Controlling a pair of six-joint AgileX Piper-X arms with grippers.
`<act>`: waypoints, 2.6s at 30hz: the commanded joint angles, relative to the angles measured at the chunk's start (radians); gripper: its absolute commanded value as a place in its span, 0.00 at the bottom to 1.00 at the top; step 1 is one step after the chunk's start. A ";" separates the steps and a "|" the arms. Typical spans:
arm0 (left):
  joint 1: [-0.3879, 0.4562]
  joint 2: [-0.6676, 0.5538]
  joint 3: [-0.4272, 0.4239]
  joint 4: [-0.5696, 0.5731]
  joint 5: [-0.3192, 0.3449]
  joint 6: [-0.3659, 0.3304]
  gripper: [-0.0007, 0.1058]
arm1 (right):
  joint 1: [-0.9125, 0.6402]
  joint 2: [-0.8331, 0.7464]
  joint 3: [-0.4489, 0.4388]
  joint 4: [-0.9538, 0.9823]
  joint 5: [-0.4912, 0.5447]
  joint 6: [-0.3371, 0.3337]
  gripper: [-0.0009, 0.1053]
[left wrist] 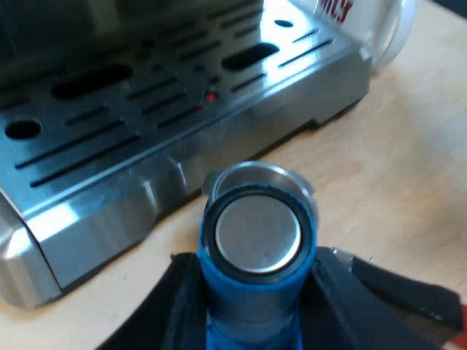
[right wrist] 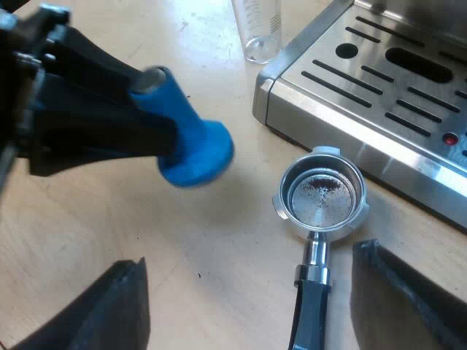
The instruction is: Grind coffee beans and then tamp
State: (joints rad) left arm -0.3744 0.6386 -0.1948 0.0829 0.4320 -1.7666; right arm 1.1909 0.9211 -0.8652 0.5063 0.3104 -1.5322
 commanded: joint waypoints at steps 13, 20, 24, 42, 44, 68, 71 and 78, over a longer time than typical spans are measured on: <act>-0.003 -0.274 -0.127 0.458 -0.001 0.083 0.20 | 0.003 -0.004 0.003 0.000 0.008 -0.012 0.58; -0.003 -0.274 -0.134 0.473 -0.001 0.111 0.20 | -0.001 -0.004 0.091 -0.037 0.075 -0.016 0.58; -0.003 -0.274 -0.134 0.473 -0.001 0.111 0.20 | -0.001 -0.004 0.172 -0.122 0.150 -0.013 0.58; -0.003 -0.274 -0.134 0.473 -0.001 0.119 0.20 | -0.001 -0.006 0.521 -0.684 0.271 -0.127 0.58; -0.003 -0.274 -0.134 0.473 -0.001 0.119 0.20 | -0.001 -0.006 0.538 -0.723 0.269 -0.165 0.58; -0.003 -0.271 -0.194 0.471 -0.017 0.178 0.20 | -0.001 -0.004 0.547 -0.763 0.179 -0.174 0.58; -0.015 -0.271 -0.194 0.450 -0.017 0.178 0.20 | -0.001 -0.004 0.547 -0.763 0.179 -0.174 0.58; -0.102 -0.224 -0.197 0.389 -0.067 0.205 0.20 | -0.001 -0.004 0.547 -0.763 0.179 -0.174 0.58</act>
State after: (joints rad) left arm -0.4669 0.4065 -0.3800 0.4880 0.3801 -1.5760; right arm 1.1909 0.9170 -0.3177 -0.2443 0.4916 -1.6934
